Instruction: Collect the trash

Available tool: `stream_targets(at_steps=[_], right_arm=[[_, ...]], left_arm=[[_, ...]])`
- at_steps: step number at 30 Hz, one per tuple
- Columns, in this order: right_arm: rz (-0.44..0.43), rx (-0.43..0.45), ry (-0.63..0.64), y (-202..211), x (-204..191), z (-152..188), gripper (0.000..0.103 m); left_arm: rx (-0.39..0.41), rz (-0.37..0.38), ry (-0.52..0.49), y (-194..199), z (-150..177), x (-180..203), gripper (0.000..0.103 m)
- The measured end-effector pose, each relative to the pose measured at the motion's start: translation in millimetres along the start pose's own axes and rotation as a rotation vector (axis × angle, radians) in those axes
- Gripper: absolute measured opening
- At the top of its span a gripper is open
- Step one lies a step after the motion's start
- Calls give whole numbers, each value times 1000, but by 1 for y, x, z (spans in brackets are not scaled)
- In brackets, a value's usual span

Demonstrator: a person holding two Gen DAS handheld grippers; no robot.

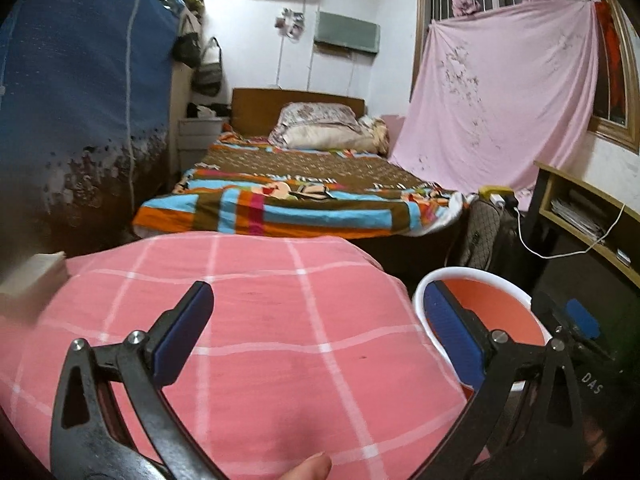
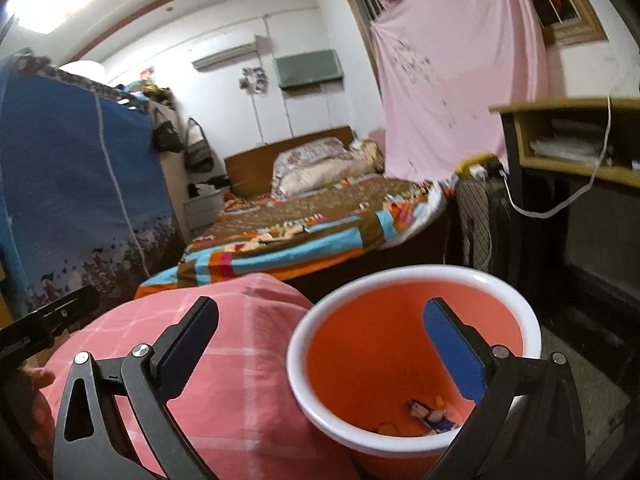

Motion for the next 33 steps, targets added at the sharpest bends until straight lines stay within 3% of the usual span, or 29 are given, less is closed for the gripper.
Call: stream_targets(at_steps=[12,20,26,33], right_arm=[[-8,130,119,26,-42,-14,103],[-53,162,188,34,-73,-13,103],[-71,155,212,45,-90,-3,103],[-52,165,216,68,-98,6,103]], left_arm=[[128,-67,35,46,-1,-40,89],[229,-117,47,76,3,-61,89],[243,-122,59,90,9,-72,89],[224,-119,-14,105,32,-74,89]])
Point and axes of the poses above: each gripper's, at about its wrist camera, not at the fingertips, and y roughly against the way its jaws point, x to its right, z to its underside, the point moved 5 cm from there along -y, roughly the way its jaws point, and after that the axes turned 14 degrees about y, right-handed, at the moved point
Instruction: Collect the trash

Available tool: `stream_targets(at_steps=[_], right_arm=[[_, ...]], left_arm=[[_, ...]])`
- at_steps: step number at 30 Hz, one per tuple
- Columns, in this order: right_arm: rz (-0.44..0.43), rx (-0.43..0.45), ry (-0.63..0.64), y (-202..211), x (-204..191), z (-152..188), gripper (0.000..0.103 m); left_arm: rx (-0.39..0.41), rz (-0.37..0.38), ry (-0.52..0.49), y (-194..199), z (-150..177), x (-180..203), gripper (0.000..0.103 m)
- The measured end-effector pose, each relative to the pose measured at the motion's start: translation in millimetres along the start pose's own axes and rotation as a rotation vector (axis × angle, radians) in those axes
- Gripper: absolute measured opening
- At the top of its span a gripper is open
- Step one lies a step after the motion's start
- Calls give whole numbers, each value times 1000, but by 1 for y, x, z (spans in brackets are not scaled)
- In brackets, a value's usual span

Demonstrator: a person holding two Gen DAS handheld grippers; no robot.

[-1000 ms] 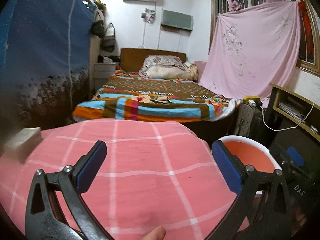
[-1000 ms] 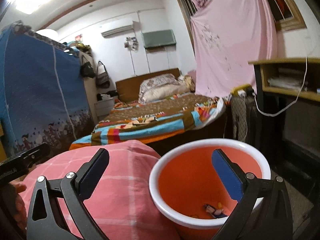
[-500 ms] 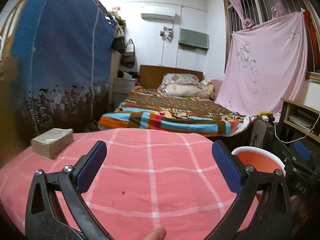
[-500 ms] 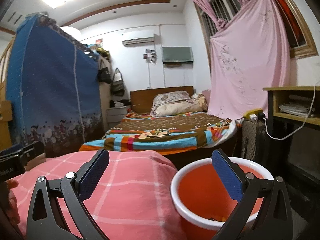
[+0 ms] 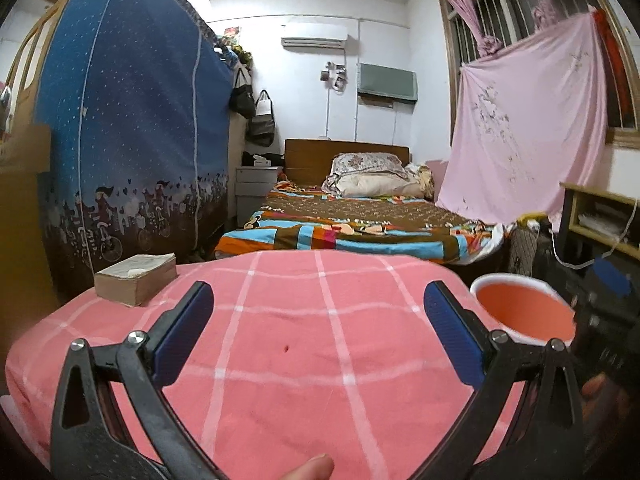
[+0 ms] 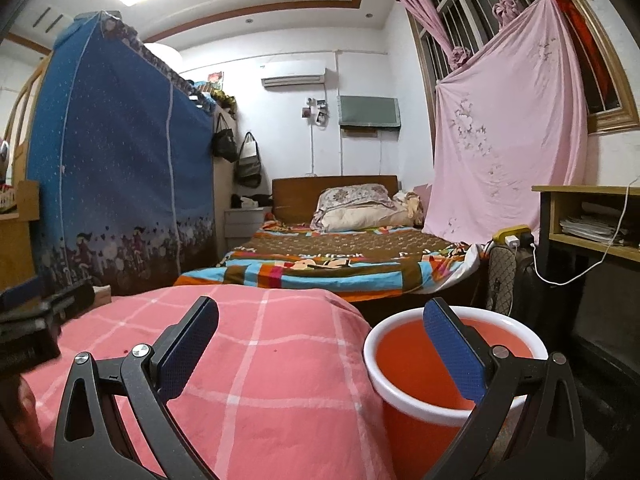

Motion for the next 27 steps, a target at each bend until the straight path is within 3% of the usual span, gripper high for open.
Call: stream_targets(at_steps=[9,27], right_arm=[[18,31,28,24,-11,5,103],[35,19,14,58,-29,7,103]], left_arm=[[-21,30,65,12,3,-15,89],[-18,32,35,42,7,-39,89]])
Point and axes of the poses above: each gripper's, at about its wrist camera, not at the fingertips, and y roughly against the way its jaws point, x to its right, z to its underside, the point moved 5 cm from there along -y, roughly the way its jaws point, and after that the axes turned 14 degrees about y, right-handed, at the moved point
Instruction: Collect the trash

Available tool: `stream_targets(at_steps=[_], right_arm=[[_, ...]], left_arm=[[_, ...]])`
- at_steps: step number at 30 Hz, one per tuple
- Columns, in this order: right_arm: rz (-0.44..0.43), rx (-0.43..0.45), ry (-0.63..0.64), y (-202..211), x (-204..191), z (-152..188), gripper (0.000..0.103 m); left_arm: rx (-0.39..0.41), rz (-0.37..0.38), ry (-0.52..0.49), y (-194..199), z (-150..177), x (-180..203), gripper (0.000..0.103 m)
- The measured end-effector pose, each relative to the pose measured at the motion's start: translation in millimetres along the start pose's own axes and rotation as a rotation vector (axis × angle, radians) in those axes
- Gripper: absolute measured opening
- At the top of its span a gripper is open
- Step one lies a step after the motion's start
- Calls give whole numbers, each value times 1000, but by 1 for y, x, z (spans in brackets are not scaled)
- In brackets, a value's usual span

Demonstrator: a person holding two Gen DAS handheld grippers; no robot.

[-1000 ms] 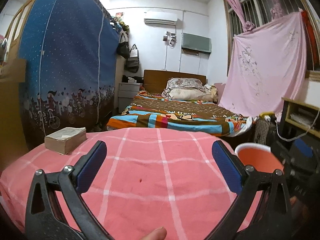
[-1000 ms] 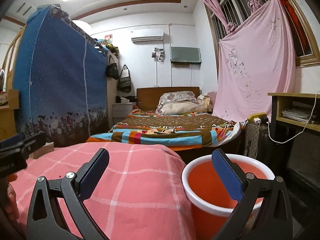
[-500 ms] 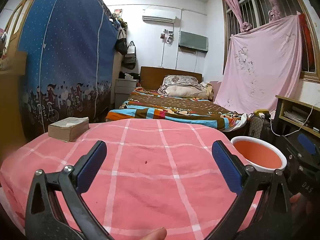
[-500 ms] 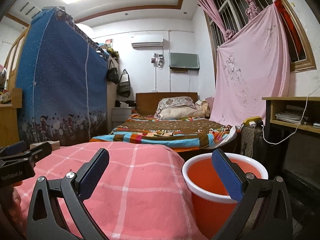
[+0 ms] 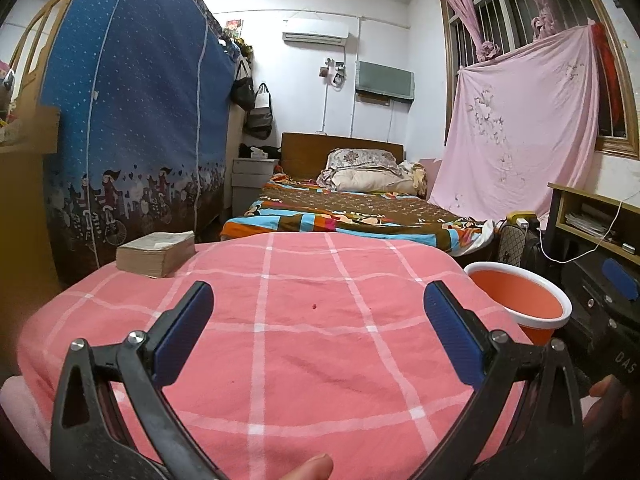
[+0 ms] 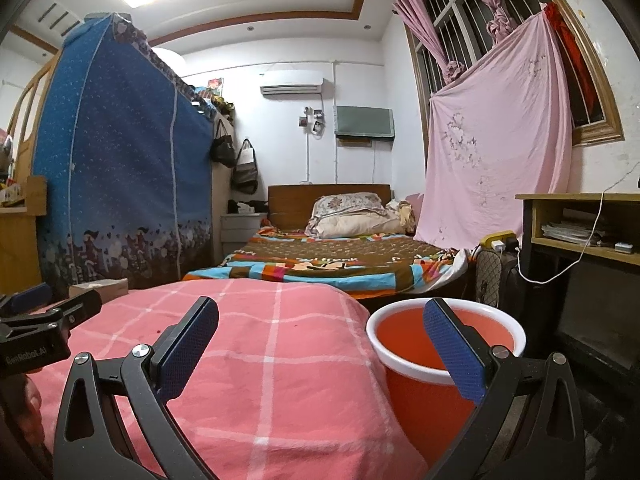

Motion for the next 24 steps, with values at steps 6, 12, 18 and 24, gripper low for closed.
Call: stream_targets(at_steps=[6,12,18,24], right_arm=[[-14,6,-9,12,-12,3,103],[-30,10,-5,24,-24,9,103],[-12,1,23,34,-35,21,103],[-8,-19,32,31,-37,27,103]], left_arm=[[-2,-14,11,11,3,-18,89],[-8,-16,23,17,7,-30,89],[11,-13,5,24,12,-37,89],[-1,4,-8,24,26,-41,89]])
Point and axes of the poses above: each gripper's, at about its wrist camera, not at the fingertips, and y roughly against the way its jaws point, x to its right, z to its underside, the point moved 5 cm from there along -y, roughly the way its jaws point, and after that the axes turned 14 degrees about y, right-handed, at the moved point
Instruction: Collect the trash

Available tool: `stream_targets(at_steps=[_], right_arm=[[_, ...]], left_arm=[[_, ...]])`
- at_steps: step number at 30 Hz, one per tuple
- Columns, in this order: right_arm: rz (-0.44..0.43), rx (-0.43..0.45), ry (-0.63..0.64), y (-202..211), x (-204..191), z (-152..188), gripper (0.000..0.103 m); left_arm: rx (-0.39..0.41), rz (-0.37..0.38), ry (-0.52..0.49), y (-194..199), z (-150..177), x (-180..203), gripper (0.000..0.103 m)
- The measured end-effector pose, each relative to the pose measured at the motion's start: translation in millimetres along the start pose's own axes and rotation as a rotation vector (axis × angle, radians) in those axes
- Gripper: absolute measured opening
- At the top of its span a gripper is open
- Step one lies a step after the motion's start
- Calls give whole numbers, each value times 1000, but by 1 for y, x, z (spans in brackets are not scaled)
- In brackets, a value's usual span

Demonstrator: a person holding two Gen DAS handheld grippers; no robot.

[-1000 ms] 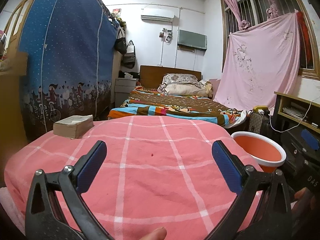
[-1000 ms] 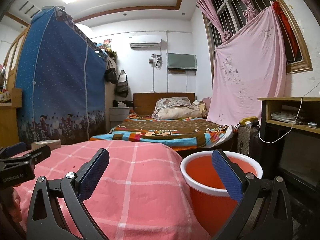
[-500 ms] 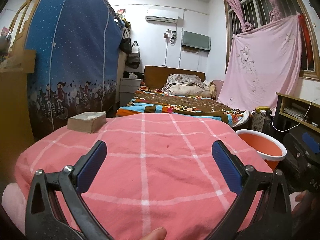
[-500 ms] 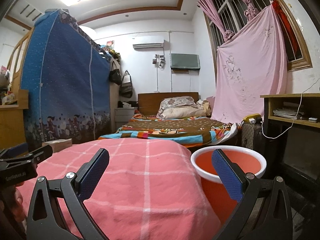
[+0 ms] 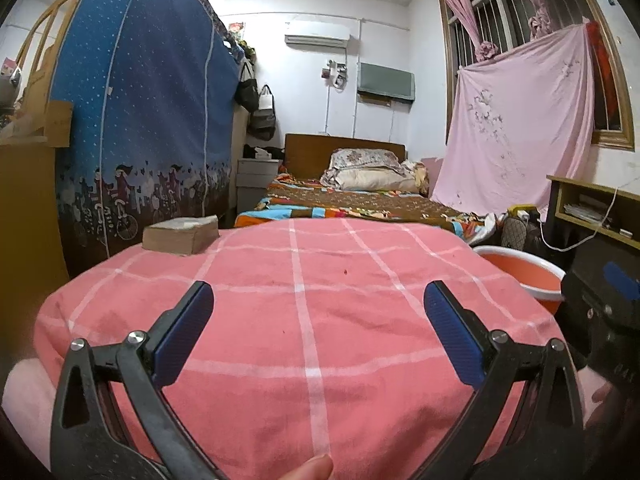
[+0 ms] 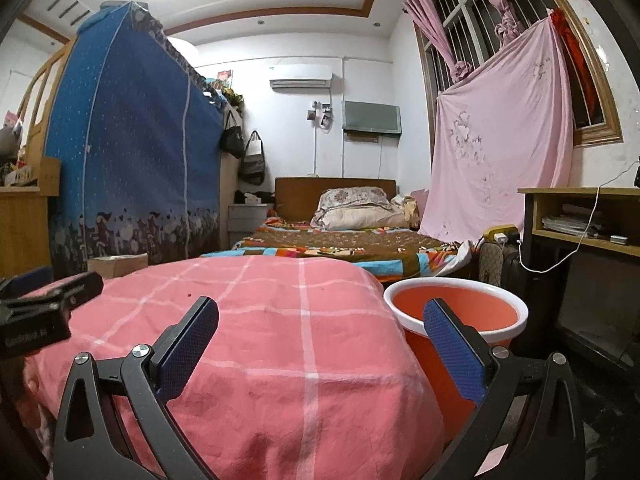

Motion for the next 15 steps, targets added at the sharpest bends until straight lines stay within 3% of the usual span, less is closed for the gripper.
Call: stream_targets(at_steps=[15], right_arm=[[20,-31,-29,-3,8,10,103]], left_arm=[[-5,16,9,1,3,-4,89]])
Point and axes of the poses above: each gripper's, at about its wrist camera, not at the fingertips, and y roughly against the way its jaws point, x to its right, z to its underside, the point moved 5 cm from there along -y, roughly the way its jaws point, and after that the axes turned 14 degrees about y, right-handed, at the moved point
